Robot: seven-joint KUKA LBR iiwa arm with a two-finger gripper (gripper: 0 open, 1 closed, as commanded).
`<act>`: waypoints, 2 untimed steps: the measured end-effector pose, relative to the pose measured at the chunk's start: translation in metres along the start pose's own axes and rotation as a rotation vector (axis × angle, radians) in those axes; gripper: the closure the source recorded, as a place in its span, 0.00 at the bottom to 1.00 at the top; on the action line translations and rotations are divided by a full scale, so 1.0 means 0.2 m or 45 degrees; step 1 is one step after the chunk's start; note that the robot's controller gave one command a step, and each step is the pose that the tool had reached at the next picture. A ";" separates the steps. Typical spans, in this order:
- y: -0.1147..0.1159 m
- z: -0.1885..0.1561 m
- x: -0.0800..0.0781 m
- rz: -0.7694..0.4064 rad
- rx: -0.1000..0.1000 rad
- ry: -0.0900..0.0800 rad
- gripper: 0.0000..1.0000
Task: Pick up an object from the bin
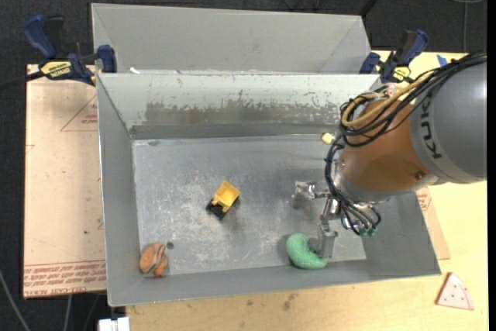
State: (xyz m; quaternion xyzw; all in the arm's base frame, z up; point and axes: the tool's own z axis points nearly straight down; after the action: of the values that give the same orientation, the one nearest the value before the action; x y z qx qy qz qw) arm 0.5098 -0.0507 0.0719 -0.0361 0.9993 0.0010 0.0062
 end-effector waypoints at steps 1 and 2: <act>-0.05 0.00 0.05 -0.378 0.005 -0.002 0.00; 0.16 0.01 0.03 -0.435 0.000 0.009 0.00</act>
Offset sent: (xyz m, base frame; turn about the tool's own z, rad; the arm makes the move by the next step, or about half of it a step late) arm -0.0035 0.0945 -0.0019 -0.0118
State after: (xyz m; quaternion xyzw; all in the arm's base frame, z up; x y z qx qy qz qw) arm 0.5019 -0.0200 0.0705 -0.2055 0.9787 -0.0002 0.0026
